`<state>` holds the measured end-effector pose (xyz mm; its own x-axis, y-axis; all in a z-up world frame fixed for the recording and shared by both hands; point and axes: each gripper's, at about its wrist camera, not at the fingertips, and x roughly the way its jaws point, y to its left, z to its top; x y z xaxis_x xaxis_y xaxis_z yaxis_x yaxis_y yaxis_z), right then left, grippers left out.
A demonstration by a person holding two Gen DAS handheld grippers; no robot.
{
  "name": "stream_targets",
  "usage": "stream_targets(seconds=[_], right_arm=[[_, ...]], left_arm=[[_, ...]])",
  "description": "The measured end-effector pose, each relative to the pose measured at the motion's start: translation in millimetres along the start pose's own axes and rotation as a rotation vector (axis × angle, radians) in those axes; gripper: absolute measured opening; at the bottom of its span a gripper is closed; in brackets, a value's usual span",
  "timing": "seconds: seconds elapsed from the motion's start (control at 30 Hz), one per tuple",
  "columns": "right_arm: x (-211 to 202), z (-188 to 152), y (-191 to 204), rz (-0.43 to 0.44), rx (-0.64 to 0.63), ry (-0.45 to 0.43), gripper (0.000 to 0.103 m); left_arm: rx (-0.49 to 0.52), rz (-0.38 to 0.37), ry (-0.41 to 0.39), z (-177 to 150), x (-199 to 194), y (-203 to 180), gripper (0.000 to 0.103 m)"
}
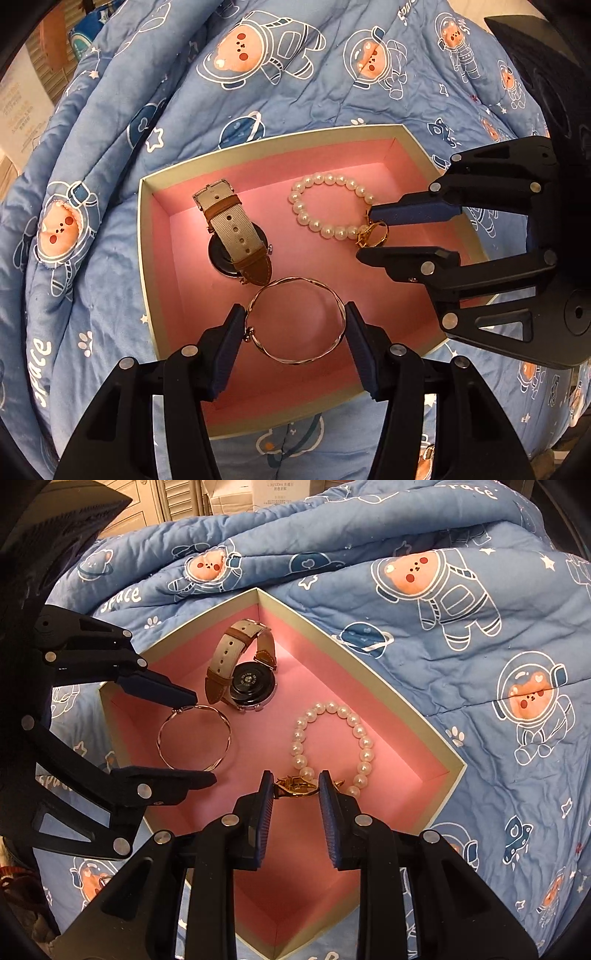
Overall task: Organize jewelry
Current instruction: 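Lower the bangle into the box with the left tool while the right tool releases the ring there, then move the left tool to a small silver ring while the right tool approaches a gold charm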
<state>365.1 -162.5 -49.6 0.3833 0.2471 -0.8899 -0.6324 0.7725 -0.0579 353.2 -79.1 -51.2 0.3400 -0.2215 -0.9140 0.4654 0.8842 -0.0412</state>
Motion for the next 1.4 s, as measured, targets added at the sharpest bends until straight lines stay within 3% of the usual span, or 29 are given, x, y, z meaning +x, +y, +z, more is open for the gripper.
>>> stream_targets(seconds=[0.17,0.33,0.47,0.57,0.77,0.87,1.0,1.4], right_arm=[[3.6,-2.4,0.1,-0.002,-0.010,0.016,0.026],[7.2,-0.3,3.5,-0.005,-0.016,0.018,0.026],[4.4,-0.8,5.7,-0.011,-0.019,-0.002,0.057],[-3.5,-1.4,5.0,-0.008,-0.010,-0.036,0.057],[-28.8,-10.4,2.9,0.006,0.050,-0.118,0.058],[-48.5,-24.0,2.7,0.015,0.113,-0.183,0.065],[-74.5,-49.7,11.5,0.012,0.178,-0.254,0.065],[-88.8,-131.5,57.5,0.006,0.250,-0.255,0.063]], left_arm=[[0.018,0.012,-0.026,-5.0,-6.3,0.0,0.063],[0.013,0.003,-0.046,-7.8,-12.5,-1.0,0.063],[0.014,-0.002,-0.078,-12.0,-26.2,-1.8,0.070],[0.020,0.000,-0.120,-19.9,-44.9,-1.0,0.072],[-0.030,0.017,-0.245,-48.3,-82.3,4.3,0.089],[-0.074,0.013,-0.319,-70.0,-94.5,4.5,0.093],[-0.107,0.017,-0.378,-102.4,-99.6,-1.8,0.096],[-0.247,-0.031,-0.411,-175.6,-85.8,-18.1,0.096]])
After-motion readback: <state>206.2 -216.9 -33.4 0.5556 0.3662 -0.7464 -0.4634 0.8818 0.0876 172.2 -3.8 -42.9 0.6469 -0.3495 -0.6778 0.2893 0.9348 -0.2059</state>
